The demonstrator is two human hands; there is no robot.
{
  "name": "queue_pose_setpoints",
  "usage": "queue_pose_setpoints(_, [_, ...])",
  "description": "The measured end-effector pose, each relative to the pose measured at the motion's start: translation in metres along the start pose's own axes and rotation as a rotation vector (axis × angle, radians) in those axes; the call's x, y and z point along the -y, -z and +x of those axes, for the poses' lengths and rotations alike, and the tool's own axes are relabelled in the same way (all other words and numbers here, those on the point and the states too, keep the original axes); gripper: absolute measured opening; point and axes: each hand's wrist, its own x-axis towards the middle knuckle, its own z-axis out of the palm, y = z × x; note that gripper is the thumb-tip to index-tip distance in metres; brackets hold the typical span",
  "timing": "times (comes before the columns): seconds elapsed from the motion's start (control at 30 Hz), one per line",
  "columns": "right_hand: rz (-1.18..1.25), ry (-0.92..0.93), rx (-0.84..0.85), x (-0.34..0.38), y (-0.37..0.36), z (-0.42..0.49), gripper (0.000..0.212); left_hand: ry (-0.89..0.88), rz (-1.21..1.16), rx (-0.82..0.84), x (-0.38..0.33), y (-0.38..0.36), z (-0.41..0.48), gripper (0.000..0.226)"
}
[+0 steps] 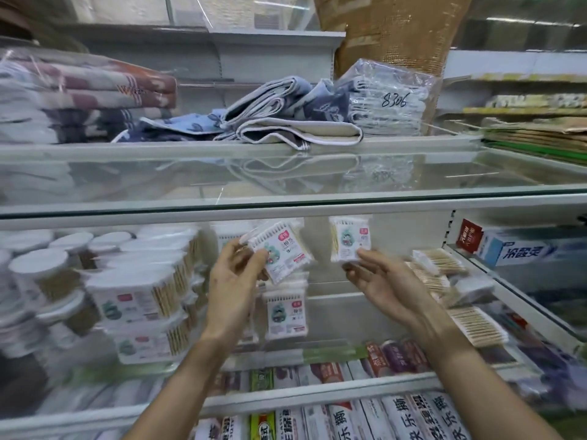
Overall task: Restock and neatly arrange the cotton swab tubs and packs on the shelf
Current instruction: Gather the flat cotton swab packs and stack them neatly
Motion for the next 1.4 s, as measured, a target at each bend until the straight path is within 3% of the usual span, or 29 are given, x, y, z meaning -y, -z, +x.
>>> queue_pose_setpoints(0.13, [-0.188,0.062,0.043,-0.012,-0.02,0.01,0.026,-0.055,-0.011,-0.096,-0.001,0.014,0.001,0.022])
queue_pose_setpoints(0.23, [-0.594,0.175,-0.017,-0.025,-0.036,0.018,0.019,-0.092,0.023,-0.128,-0.002,0.023,0.002,0.018])
queue_pose_setpoints(0.3, [-0.719,0.193,-0.01,-0.033,-0.041,0.021,0.022,-0.117,0.05,-0.151,-0.003,0.028,0.002,0.02])
queue_pose_setpoints(0.67, [-0.885,0.158,0.022,-0.053,-0.044,0.02,0.022,-0.311,0.588,-0.104,0.003,0.035,-0.001,0.049])
queue_pose_setpoints(1.13, [-0.946,0.183,0.035,-0.055,-0.05,0.019,0.017,-0.27,0.754,-0.089,0.015,0.036,0.013,0.079])
queue_pose_setpoints(1.4, [-0.969,0.178,0.048,-0.054,-0.049,0.02,0.018,-0.263,0.868,-0.056,0.015,0.033,0.011,0.077])
